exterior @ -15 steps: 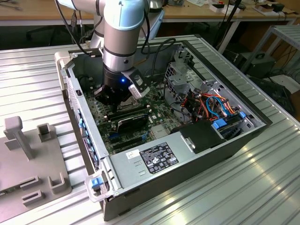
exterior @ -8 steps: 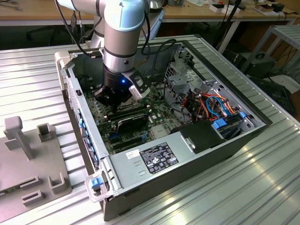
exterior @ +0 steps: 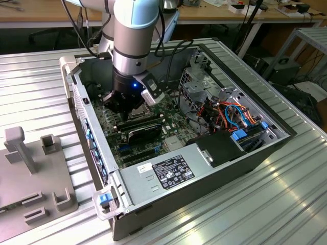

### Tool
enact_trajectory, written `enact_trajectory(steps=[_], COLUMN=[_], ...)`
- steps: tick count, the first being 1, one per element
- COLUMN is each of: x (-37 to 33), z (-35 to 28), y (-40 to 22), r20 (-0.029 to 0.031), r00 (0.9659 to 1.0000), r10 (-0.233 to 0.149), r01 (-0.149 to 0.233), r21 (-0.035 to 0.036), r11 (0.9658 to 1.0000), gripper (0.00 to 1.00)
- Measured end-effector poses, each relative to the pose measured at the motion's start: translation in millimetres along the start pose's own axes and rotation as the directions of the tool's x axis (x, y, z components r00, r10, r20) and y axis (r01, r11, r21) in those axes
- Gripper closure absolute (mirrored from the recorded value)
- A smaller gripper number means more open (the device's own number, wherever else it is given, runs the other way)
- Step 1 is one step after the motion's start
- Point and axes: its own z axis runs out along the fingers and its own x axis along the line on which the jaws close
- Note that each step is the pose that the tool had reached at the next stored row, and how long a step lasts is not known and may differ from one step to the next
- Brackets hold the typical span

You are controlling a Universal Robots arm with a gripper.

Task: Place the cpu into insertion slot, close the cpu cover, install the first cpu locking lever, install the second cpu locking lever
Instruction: 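Install the second cpu locking lever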

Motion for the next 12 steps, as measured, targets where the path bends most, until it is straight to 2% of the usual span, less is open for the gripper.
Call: enact_trajectory(steps=[5,12], x=[0.1,0.1], z=[-7.7,-9.3], y=[0.1,0.1], r20=[-0.0001,0.0], r00=[1.0,1.0], r10=[0.0,0.0], r01=[0.0,0.0], r21=[0.0001,-0.0001], r11=[1.0,1.0], gripper=[0.89,0.89])
